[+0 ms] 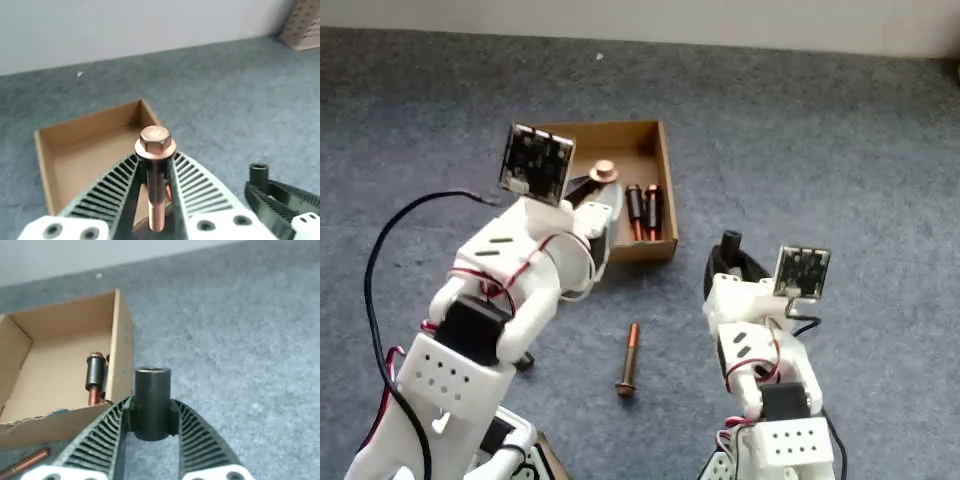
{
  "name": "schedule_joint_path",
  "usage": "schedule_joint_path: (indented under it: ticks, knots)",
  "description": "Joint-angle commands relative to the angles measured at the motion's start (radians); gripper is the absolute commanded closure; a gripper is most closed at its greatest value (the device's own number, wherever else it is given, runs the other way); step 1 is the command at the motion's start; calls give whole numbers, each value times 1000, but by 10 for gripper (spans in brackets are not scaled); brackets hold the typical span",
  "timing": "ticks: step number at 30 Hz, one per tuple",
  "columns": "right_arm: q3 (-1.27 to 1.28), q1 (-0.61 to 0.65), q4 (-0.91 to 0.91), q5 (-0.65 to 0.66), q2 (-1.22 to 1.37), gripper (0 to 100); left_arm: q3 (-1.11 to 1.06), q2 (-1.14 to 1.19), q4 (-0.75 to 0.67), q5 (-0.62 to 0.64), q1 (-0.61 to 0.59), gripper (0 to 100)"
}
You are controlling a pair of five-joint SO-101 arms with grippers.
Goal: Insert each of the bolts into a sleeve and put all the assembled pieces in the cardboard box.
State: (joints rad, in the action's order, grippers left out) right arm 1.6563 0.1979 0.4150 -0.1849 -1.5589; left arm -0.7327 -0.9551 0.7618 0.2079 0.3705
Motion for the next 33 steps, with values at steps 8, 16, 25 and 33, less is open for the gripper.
schedule_joint_path:
  ticks: [8,16,25,33]
  knots:
    - [137,179,4,167,-286,993,-107,-223,-75,80,28,934]
    - [142,312,4,207,-259,993,-199,-394,-75,83,28,934]
    - [142,483,4,249,-259,993,-272,-631,-75,83,22,934]
    - [142,545,-36,250,-260,993,-340,-753,-75,83,24,934]
